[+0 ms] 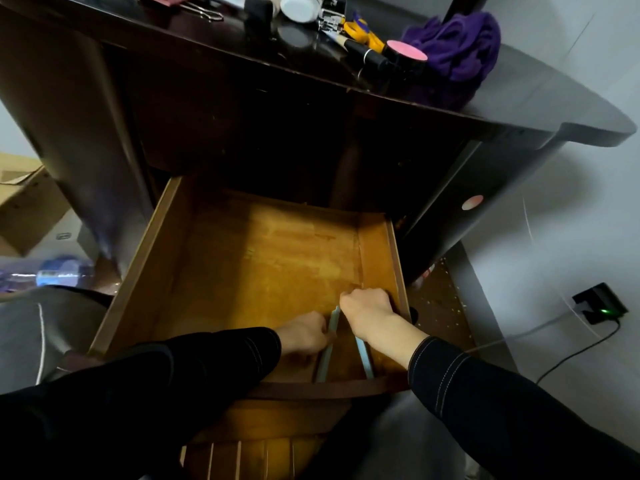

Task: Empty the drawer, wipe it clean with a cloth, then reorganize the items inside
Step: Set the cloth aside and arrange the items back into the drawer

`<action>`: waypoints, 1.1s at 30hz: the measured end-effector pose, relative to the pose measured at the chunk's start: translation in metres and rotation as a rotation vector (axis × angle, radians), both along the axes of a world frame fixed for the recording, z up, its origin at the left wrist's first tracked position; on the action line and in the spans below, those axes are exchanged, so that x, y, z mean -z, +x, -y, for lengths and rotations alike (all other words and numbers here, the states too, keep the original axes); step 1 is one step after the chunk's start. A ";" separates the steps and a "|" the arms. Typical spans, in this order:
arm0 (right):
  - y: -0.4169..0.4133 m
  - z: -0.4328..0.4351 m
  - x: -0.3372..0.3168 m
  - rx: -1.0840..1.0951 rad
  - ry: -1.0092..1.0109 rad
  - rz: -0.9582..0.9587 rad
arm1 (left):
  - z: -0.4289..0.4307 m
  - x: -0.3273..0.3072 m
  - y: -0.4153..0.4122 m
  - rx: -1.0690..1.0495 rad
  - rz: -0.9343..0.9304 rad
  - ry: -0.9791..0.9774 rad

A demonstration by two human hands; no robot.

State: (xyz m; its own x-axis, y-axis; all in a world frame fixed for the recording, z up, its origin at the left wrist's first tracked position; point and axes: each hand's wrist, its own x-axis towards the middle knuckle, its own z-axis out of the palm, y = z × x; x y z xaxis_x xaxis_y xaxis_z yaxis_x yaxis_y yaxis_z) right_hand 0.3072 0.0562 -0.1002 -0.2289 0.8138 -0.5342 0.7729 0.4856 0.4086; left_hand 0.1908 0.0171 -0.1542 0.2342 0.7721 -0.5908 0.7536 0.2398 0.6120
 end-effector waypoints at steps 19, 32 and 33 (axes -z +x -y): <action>0.021 -0.019 -0.010 -0.409 0.156 0.189 | -0.008 0.002 0.041 0.164 -0.160 0.173; 0.020 -0.018 -0.012 -0.393 0.152 0.139 | -0.009 -0.003 0.032 0.499 -0.204 0.256; 0.020 -0.018 -0.012 -0.397 0.150 0.147 | -0.010 -0.003 0.032 0.518 -0.193 0.240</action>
